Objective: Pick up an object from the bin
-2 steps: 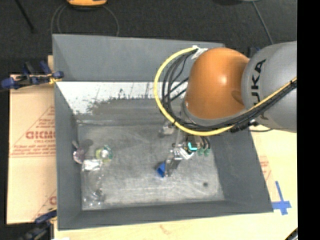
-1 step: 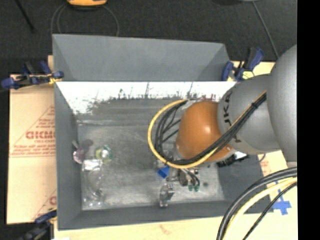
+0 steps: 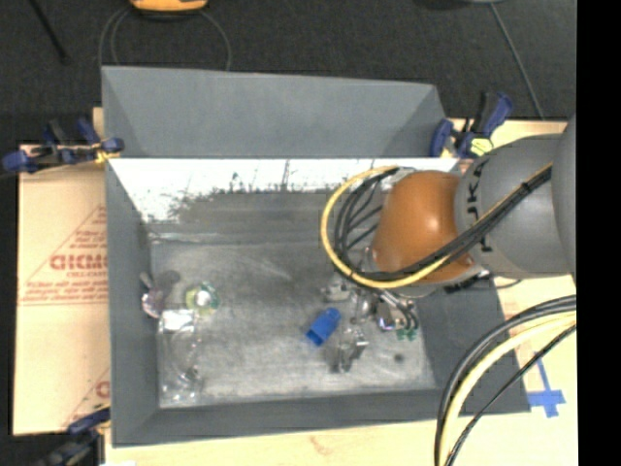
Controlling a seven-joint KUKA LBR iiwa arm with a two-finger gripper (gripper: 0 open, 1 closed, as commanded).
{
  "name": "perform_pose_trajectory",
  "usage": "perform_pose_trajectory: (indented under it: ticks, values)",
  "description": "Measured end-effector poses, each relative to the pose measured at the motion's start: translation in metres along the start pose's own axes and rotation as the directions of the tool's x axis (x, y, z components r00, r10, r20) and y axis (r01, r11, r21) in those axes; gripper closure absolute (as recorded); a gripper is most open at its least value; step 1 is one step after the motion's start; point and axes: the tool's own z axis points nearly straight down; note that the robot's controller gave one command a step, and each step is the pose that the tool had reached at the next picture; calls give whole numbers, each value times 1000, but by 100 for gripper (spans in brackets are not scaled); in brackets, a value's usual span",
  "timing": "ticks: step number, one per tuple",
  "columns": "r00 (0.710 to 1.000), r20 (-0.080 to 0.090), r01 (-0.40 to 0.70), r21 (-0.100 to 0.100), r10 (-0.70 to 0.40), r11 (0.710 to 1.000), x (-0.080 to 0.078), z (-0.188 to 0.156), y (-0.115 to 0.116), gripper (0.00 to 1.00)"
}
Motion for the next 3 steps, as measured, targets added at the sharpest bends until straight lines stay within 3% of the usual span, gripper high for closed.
perform_pose_trajectory:
  ticks: [1,2,3]
  values:
    - [1000,5,-1,1,1,1000,-1,-3,1,100]
    - [1000,-1,-2,1,2,1000,1,0,1,0]
    - [985,-9,-174,0,174,985,18,-11,82,0]
